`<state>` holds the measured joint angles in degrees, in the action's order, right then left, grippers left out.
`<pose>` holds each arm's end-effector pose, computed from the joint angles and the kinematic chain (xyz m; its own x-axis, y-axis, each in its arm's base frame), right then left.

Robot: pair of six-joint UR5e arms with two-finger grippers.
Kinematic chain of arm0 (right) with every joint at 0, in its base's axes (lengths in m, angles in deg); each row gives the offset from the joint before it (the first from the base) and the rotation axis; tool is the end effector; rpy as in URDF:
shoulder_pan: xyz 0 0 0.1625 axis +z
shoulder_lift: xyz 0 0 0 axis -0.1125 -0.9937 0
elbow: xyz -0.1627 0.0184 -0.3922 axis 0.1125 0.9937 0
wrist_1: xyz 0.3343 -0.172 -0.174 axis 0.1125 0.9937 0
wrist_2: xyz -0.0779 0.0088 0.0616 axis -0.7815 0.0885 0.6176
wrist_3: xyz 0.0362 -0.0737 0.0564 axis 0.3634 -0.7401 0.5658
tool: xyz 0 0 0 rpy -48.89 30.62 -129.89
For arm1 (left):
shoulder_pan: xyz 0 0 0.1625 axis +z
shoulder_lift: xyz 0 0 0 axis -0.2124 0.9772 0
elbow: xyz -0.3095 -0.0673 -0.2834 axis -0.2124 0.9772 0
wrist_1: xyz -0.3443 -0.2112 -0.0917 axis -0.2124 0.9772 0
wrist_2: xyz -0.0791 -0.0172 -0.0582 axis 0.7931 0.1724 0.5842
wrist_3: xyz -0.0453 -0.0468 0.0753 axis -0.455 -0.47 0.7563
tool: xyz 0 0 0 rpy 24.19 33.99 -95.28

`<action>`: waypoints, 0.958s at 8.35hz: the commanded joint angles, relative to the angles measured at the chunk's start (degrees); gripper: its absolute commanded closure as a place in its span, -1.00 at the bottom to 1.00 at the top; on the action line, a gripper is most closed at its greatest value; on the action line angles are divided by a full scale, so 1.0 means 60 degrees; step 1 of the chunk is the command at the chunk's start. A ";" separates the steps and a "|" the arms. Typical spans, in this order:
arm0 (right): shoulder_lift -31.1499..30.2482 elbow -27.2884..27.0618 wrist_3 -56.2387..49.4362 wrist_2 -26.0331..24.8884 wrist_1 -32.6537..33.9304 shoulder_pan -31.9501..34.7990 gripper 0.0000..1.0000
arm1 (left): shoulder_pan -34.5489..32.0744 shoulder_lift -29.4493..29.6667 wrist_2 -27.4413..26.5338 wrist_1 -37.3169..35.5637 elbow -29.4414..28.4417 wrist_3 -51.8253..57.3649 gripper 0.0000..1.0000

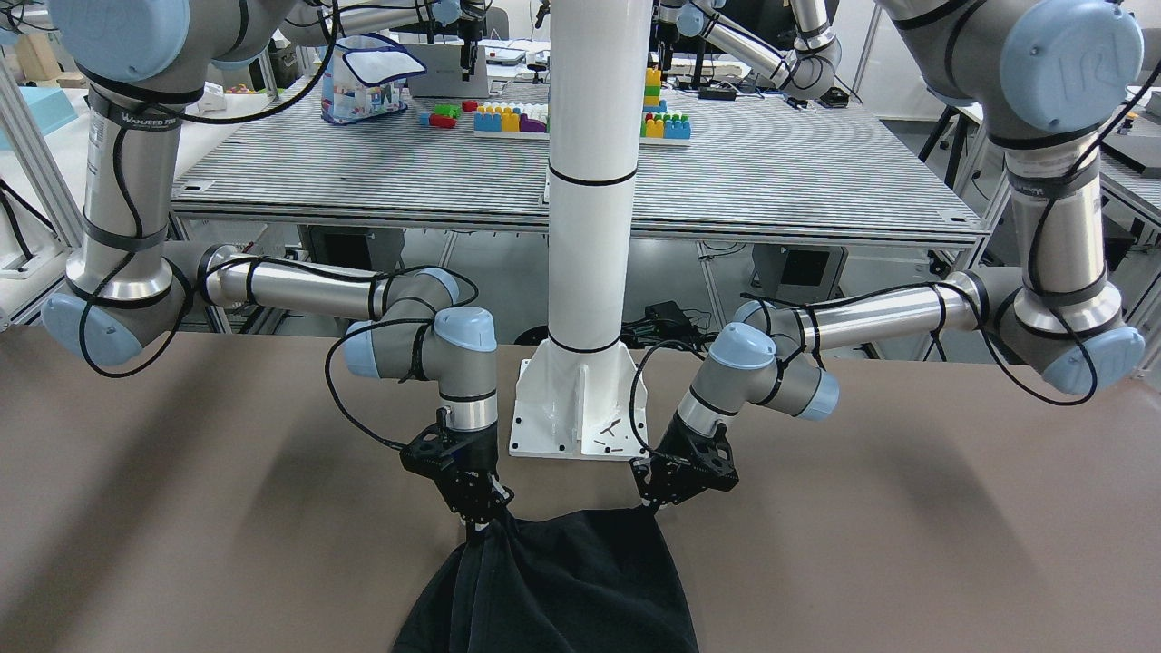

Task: Fold clothes
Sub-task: 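Lift the bottom edge with both grippers and fold it away from the robot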

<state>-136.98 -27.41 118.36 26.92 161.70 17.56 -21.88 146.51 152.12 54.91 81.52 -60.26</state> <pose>-0.5246 -0.2686 0.2715 0.3927 0.4890 0.7789 -0.6320 0.7588 -0.1578 0.5286 -0.2364 0.2979 0.3713 -0.1021 -0.9229 0.2853 0.9584 0.0088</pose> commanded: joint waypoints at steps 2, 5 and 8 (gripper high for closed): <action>-0.0127 -0.1826 0.0020 -0.0039 0.1186 -0.0850 1.00 | -0.0008 -0.0046 0.0092 -0.1894 0.2284 0.0005 1.00; -0.0025 -0.3044 -0.0082 0.0062 0.2530 -0.0796 1.00 | -0.0647 0.0536 0.1129 -0.3657 0.3318 0.0165 1.00; 0.0062 -0.2581 -0.0828 0.0719 0.2549 0.0679 1.00 | -0.2552 0.1753 0.2450 -0.5355 0.3056 0.1011 1.00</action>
<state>-137.18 -44.62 116.07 28.42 176.60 15.88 -30.89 152.59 163.03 28.97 100.78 -58.36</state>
